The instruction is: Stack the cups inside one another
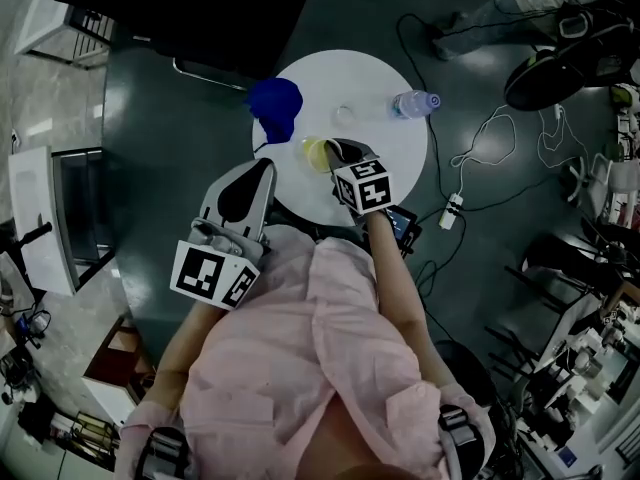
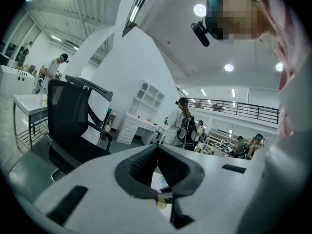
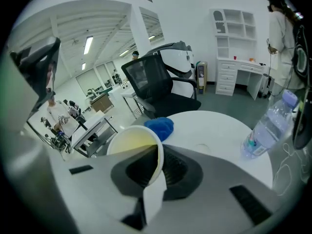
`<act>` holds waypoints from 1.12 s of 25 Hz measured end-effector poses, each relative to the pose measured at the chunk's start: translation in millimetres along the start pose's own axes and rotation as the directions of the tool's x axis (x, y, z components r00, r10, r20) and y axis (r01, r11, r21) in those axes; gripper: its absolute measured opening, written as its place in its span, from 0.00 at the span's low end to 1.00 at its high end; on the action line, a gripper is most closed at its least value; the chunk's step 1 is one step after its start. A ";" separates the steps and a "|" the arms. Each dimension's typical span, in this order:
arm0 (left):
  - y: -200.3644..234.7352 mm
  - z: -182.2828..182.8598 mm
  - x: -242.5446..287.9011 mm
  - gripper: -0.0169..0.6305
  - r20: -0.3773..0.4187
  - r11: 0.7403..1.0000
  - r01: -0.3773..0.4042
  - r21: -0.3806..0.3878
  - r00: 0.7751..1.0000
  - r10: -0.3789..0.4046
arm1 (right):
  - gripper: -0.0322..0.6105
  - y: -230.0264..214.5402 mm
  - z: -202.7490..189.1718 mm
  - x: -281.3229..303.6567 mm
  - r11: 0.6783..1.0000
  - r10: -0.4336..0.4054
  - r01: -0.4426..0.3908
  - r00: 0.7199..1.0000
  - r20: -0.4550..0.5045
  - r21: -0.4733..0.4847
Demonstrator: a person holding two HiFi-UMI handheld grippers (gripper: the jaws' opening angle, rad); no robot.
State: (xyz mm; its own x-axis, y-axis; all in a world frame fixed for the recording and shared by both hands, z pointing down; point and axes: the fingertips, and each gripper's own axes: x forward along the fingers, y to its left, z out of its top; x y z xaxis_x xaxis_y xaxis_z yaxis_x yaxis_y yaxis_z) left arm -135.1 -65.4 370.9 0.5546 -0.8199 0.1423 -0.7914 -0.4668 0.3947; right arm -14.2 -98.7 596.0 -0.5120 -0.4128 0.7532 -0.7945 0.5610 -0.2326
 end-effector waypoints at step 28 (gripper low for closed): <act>6.7 -0.1 0.9 0.05 -0.013 0.999 -0.032 -0.002 0.999 0.032 | 0.11 4.0 -29.4 48.4 0.997 0.021 -0.031 0.989 -0.143 -0.067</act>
State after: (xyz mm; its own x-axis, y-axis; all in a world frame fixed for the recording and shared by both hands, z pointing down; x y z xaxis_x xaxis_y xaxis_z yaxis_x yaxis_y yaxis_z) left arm -139.8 -69.3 373.7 0.5327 -0.8298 0.1666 -0.8079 -0.4399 0.3921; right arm -32.5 -95.3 649.6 -0.4765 -0.2937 0.8287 -0.7546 0.6202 -0.2141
